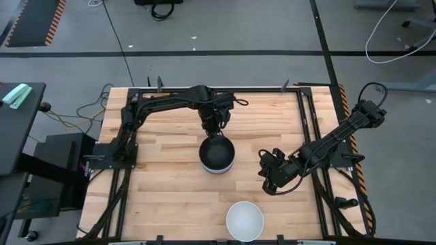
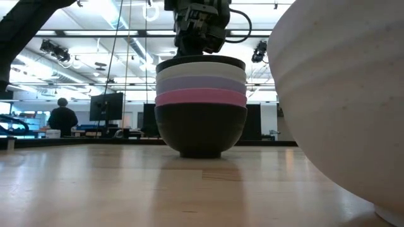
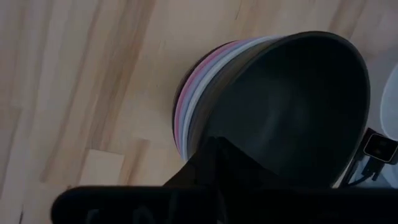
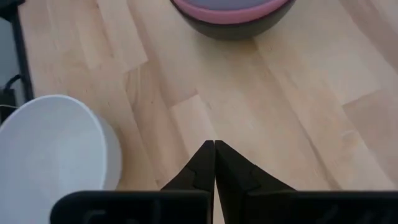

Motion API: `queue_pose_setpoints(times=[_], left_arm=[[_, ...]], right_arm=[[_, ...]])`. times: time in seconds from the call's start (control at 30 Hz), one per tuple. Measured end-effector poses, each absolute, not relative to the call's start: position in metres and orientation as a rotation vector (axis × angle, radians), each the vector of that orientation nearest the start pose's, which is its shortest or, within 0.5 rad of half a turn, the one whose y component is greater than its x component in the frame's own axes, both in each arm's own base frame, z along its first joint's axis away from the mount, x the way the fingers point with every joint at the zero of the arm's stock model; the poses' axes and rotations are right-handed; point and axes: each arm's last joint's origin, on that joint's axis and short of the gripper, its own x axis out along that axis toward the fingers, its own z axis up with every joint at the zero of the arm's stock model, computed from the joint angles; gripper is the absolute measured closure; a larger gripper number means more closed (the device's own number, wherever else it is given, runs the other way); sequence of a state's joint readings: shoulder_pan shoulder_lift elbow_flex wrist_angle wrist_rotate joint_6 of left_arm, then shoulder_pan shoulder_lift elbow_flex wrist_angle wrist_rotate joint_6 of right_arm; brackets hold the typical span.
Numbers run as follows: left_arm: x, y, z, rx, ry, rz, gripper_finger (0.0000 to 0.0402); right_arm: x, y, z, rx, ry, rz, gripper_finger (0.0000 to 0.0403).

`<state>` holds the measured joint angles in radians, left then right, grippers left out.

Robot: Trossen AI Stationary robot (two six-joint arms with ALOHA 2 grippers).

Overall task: Nest bowls inside each other
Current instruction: Stack the black bowl on top of the white bowl, then stack the white bowl on top of the black bowl

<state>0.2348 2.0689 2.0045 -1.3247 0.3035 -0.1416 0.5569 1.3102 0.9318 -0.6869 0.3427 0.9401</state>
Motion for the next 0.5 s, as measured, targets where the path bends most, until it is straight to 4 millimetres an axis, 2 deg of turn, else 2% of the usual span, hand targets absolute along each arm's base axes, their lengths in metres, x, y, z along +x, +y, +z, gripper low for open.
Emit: queue_pose_setpoints(times=[0.1, 0.23, 0.5], left_arm=[[0.398, 0.086, 0.292, -0.485, 1.347, 0.035, 0.0377], [0.383, 0.083, 0.315, -0.462, 1.32, 0.021, 0.0364], [0.353, 0.072, 0.348, -0.327, 1.332, 0.171, 0.0371]], right_arm=[[0.217, 0.124, 0.241, 0.426, 0.941, -0.24, 0.0387], [0.217, 0.125, 0.242, 0.472, 0.94, -0.254, 0.0387], [0.216, 0.127, 0.242, 0.583, 0.969, -0.253, 0.0371]])
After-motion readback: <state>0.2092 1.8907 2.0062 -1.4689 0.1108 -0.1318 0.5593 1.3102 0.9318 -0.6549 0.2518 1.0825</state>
